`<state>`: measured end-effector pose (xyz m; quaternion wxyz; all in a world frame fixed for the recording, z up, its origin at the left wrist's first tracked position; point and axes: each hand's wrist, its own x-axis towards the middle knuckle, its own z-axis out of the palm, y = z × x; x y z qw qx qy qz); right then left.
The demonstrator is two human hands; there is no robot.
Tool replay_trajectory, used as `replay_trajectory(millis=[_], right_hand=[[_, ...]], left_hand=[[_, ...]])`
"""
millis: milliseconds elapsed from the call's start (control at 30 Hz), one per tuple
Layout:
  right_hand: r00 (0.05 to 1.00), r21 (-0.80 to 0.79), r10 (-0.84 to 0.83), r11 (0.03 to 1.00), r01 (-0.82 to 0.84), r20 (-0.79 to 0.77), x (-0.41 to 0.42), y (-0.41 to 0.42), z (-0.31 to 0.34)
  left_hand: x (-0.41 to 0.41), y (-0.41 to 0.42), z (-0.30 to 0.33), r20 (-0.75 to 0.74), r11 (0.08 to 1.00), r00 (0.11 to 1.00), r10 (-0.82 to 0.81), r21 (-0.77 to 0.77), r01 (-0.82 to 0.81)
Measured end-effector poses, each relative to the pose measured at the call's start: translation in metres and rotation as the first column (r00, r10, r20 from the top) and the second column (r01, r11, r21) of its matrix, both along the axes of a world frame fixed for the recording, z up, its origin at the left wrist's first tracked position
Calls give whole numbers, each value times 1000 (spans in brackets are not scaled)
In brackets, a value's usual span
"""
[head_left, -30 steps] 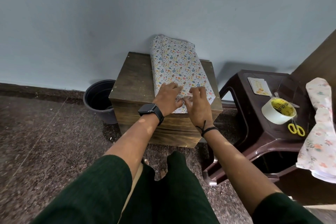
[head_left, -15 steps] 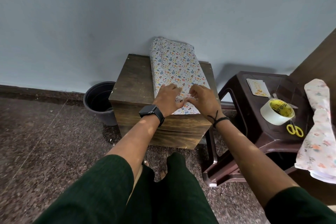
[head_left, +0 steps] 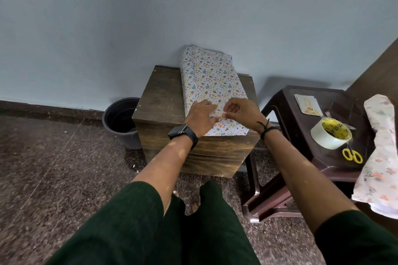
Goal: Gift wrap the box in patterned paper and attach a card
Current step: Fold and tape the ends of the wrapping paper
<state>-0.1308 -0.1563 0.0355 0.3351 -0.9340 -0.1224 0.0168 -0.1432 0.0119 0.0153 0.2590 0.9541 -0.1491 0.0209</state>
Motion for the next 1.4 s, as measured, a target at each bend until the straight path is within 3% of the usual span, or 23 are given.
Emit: replay_trajectory(millis=[100,433,600,700,800,933,1400], right_hand=[[997,5,9,1000,-8,-73,6,0,5],[992,-101,-93,991,84,-86,15,15,10],[985,-47,-155,986,159,71,3,18,1],[976,59,-105,994,95,193,-15,4,-12],[927,-100,111,992,-80,358,-33,-12,-28],[884,-409,278,906,-111,376,-39,-11,-36],[895,-543,171,835,90,412,-37,20,-39]], left_hand=[[-1,-1,0,-6,1000,1000,5,-8,-5],[-3,0,1,-7,999,1000,16,-33,-16],[-4,0,3,-12,998,1000,13,-68,-14],[-4,0,2,-9,996,1000,12,-83,-13],[-4,0,1,22,994,1000,20,-109,-17],[-6,-1,4,25,988,999,33,-154,-29],[-8,0,6,33,989,999,38,-142,-33]])
